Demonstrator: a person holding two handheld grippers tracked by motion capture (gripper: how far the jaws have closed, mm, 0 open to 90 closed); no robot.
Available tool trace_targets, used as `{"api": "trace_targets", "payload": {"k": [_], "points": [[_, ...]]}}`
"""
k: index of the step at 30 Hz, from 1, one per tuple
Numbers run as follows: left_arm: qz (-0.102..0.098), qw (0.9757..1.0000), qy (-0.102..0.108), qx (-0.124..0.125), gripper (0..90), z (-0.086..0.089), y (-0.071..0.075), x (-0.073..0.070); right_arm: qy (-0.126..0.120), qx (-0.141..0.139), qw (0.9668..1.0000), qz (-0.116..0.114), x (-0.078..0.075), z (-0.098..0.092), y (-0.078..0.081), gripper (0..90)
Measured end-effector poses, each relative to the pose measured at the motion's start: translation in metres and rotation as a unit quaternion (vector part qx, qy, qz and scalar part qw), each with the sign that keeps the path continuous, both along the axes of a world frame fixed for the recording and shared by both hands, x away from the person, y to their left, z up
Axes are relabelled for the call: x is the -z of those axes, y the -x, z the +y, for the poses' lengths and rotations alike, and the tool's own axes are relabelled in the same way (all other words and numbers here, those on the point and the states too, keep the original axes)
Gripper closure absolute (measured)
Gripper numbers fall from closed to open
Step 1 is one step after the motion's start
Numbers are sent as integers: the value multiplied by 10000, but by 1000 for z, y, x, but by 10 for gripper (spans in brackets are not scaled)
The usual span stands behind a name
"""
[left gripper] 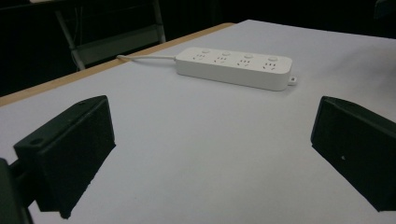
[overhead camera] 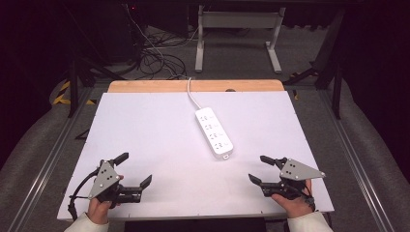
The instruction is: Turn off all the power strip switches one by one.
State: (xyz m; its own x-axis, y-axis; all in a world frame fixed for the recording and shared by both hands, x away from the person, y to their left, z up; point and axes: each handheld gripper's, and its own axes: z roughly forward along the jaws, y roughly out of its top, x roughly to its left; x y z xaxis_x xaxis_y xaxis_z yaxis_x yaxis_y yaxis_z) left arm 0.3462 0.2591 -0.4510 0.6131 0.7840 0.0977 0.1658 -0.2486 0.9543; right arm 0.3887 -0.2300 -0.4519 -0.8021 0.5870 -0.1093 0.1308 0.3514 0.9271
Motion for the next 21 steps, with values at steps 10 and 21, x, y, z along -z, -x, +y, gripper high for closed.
{"api": "trace_targets", "payload": {"k": [10,21], "points": [[-17,9992,-319,-238,4,-1,1,-2,41,18,10000,-26,-2,0,1,282],[-36,9997,-189,-171,4,1,4,-5,127,-97,9999,30,-3,5,1,330]]}}
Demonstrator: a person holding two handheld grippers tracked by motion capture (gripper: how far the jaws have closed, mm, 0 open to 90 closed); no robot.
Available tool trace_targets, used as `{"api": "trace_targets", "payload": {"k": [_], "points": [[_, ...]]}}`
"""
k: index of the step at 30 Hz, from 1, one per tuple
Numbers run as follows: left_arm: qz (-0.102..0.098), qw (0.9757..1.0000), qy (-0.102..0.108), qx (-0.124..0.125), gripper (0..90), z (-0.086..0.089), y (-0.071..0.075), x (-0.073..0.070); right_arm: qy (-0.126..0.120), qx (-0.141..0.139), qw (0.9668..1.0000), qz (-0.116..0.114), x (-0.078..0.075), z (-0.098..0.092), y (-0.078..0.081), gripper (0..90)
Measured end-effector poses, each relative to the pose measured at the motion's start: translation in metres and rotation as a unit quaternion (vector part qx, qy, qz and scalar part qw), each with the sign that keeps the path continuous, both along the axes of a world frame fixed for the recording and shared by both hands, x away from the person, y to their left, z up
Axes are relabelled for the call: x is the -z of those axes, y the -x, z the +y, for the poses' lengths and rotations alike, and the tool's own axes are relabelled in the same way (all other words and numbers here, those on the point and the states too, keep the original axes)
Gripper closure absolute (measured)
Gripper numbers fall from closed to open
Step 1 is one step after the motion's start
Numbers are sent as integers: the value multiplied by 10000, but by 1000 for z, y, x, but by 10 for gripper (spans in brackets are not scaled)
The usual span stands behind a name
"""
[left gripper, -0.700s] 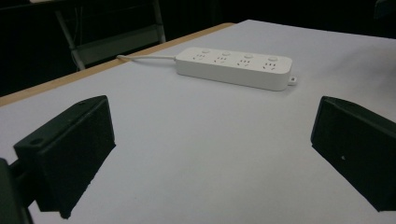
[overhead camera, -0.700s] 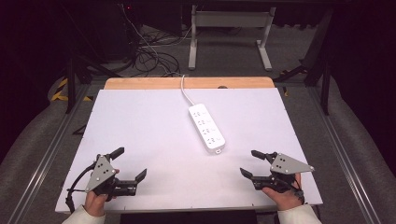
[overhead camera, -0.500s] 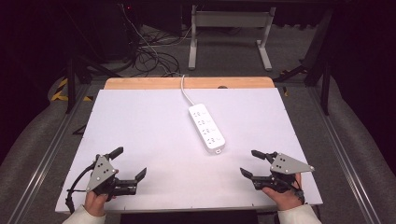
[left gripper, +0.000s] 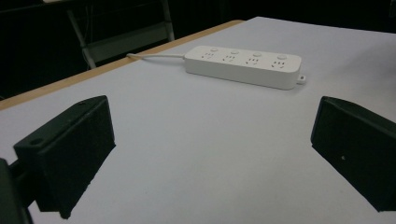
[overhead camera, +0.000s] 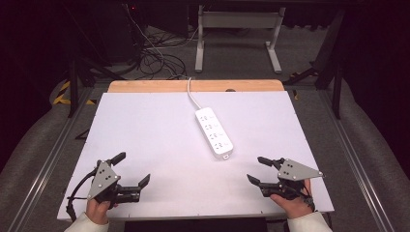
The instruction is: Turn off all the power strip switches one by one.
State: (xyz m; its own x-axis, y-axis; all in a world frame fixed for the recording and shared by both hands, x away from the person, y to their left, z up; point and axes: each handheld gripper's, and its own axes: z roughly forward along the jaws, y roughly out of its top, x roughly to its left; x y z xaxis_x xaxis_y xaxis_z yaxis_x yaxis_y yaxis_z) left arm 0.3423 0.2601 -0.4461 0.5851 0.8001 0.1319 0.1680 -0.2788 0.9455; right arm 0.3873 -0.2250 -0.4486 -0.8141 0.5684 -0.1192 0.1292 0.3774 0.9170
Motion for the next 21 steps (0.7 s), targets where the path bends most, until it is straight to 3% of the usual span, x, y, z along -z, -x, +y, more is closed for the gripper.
{"api": "trace_targets", "payload": {"k": [3,9,15,21], "points": [[-13,10000,-49,-48,4,-1,0,1,11,-71,10000,13,-3,0,-1,359],[41,9999,124,-45,3,0,0,0,65,-146,9997,184,-9,4,-6,406],[-7,10000,-25,-91,3,-2,-1,2,171,-206,9993,270,-18,12,-14,404],[2,9999,-29,-136,4,0,-1,2,201,-173,9990,360,-28,20,-25,420]]}}
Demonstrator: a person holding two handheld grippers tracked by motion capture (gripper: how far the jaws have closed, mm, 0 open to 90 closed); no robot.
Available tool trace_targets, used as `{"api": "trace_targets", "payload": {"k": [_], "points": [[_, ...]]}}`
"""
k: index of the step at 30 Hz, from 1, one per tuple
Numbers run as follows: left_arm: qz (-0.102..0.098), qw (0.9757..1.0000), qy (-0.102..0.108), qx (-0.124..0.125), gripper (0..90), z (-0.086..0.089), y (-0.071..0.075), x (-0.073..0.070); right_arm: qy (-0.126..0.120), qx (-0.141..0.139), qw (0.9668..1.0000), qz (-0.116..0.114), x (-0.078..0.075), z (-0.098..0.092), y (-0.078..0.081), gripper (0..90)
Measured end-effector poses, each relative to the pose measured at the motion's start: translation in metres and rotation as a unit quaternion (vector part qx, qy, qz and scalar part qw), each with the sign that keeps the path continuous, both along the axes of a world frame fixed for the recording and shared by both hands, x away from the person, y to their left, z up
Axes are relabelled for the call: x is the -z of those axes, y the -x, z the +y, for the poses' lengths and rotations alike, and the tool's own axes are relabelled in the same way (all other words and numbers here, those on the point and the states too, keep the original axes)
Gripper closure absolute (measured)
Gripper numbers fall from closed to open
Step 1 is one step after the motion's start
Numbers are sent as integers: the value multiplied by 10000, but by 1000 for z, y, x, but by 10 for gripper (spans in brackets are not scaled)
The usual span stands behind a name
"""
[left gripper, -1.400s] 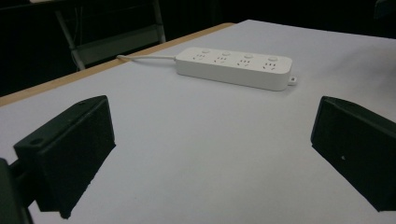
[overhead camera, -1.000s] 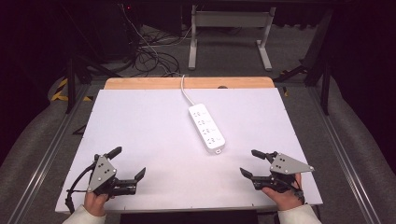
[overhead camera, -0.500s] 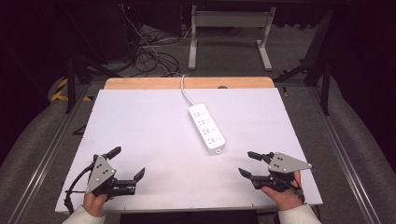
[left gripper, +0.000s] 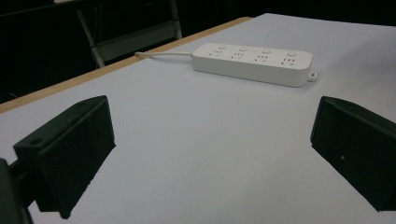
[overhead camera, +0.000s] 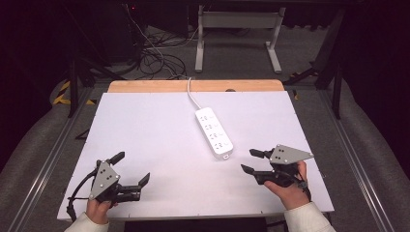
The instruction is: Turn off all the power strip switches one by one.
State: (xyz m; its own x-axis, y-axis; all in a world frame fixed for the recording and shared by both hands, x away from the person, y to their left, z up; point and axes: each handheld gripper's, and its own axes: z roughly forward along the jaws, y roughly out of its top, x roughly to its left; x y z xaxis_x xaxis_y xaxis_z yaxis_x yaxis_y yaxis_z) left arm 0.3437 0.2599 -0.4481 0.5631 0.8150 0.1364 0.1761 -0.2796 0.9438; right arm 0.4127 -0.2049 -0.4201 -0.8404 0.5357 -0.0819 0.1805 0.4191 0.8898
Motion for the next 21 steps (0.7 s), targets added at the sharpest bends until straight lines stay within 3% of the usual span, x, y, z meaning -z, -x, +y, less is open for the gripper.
{"api": "trace_targets", "payload": {"k": [8,21], "points": [[5,10000,1,-33,3,-1,0,0,202,-3,9998,3,-18,15,-18,445],[-7,10000,-37,-34,3,0,-1,0,284,-96,9995,136,-27,37,-47,462]]}}
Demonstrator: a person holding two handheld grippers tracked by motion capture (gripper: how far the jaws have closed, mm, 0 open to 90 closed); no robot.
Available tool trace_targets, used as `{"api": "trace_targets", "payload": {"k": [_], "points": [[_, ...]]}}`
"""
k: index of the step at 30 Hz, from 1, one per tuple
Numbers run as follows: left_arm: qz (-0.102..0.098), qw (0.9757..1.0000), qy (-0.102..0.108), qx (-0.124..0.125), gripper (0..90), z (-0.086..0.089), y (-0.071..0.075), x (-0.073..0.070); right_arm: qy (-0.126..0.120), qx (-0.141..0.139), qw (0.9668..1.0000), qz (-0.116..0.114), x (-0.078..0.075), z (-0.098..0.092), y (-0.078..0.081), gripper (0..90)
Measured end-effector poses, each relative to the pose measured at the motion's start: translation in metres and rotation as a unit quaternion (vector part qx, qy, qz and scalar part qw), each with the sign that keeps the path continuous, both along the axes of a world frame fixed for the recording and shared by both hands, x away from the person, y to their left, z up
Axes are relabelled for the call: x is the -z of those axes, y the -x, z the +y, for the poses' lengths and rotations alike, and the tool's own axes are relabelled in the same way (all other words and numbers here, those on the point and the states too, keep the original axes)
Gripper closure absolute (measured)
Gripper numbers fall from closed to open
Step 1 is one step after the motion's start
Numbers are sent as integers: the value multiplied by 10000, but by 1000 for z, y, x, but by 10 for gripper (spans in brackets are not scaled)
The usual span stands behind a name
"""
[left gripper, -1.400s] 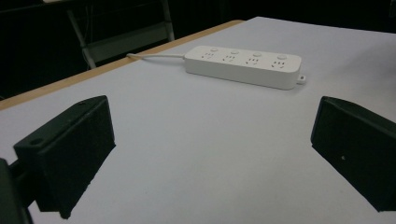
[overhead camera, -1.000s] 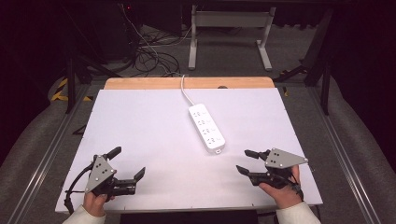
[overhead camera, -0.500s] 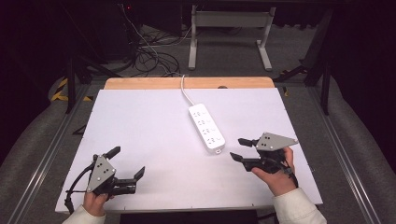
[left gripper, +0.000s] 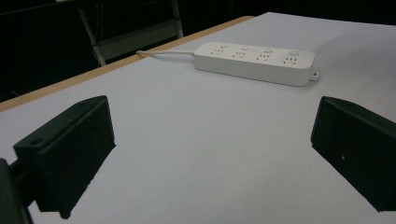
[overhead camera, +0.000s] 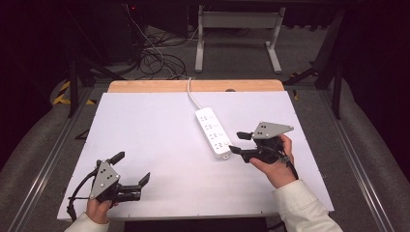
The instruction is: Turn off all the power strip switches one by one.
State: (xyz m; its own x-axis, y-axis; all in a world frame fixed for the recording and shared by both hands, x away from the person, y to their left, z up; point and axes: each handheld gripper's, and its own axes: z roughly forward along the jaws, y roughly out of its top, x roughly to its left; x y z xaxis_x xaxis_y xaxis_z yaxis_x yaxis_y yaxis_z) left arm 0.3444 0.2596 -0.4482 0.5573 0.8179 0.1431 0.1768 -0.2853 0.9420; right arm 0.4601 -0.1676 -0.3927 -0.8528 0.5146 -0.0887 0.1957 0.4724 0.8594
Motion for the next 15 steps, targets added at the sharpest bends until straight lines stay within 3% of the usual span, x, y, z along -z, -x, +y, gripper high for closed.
{"api": "trace_targets", "payload": {"k": [6,15], "points": [[20,10000,10,-11,3,0,0,0,36,-1,10000,17,-2,8,-9,463],[11,10000,-12,-21,3,-1,0,1,116,15,9998,172,-3,21,-27,542]]}}
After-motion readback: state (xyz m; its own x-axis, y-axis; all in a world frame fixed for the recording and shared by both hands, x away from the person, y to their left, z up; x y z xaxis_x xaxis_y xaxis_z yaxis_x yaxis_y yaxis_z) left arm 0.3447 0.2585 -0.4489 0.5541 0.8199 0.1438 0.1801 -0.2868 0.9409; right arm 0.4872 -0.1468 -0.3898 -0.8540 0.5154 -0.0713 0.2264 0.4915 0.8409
